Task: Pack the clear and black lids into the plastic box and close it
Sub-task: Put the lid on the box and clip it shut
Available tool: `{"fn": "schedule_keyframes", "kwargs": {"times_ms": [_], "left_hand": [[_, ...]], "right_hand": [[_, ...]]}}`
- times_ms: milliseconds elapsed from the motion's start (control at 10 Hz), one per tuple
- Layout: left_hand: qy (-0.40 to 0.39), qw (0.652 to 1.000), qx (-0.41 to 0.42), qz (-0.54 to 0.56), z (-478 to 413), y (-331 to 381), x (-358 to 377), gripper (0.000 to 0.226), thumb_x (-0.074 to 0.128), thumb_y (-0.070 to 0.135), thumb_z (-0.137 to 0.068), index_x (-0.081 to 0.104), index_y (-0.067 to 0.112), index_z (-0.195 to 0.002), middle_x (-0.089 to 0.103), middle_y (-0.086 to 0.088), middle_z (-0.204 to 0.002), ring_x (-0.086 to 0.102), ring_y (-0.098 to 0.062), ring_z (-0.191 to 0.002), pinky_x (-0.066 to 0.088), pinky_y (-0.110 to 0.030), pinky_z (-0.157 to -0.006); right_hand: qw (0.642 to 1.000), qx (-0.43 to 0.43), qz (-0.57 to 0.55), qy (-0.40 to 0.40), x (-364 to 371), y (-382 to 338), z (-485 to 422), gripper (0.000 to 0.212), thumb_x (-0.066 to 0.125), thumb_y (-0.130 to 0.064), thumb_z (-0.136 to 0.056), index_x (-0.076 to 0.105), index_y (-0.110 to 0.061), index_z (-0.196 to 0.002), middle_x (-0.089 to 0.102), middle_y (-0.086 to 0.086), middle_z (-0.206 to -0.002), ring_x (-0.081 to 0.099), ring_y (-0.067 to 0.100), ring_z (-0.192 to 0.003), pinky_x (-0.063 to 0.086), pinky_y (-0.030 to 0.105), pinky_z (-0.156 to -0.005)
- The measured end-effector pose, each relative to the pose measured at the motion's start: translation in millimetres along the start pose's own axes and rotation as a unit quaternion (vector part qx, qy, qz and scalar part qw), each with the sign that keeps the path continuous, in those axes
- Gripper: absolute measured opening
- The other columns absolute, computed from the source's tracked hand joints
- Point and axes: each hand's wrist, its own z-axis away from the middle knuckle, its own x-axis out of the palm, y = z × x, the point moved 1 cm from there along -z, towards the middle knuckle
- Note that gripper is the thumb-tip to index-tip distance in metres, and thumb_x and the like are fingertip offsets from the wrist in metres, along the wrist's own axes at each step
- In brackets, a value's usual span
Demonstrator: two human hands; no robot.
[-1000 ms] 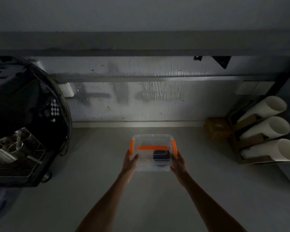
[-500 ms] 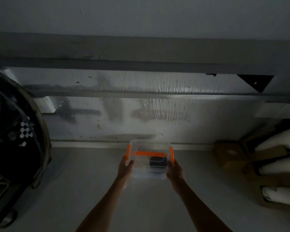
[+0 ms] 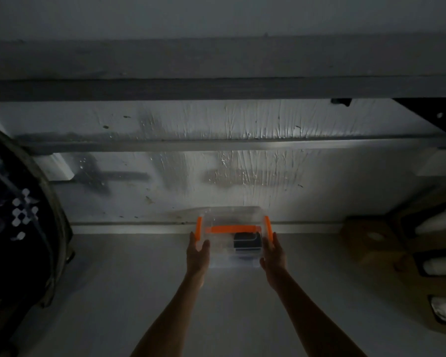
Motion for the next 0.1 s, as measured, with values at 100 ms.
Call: {"fn": "schedule_keyframes", "kwargs": {"times_ms": [100], "left_hand": [[-0.016, 0.989, -0.097, 0.107, 7.6, 19.7, 2.5, 0.09, 0.056, 0.018, -0.096, -0.012, 0.034, -0.151, 0.009, -0.007, -0.163, 0.028, -0.041, -0.144, 0.028, -0.061, -0.114]], "right_hand": [[0.996, 0.033, 0.013, -0.086, -4.9, -14.1, 16.9, 0.041, 0.049, -0.03, -0.1, 0.045, -0.022, -0.14, 0.053, 0.011, -0.141, 0.055, 0.026, -0.123, 0.047, 0.042, -0.101]]}}
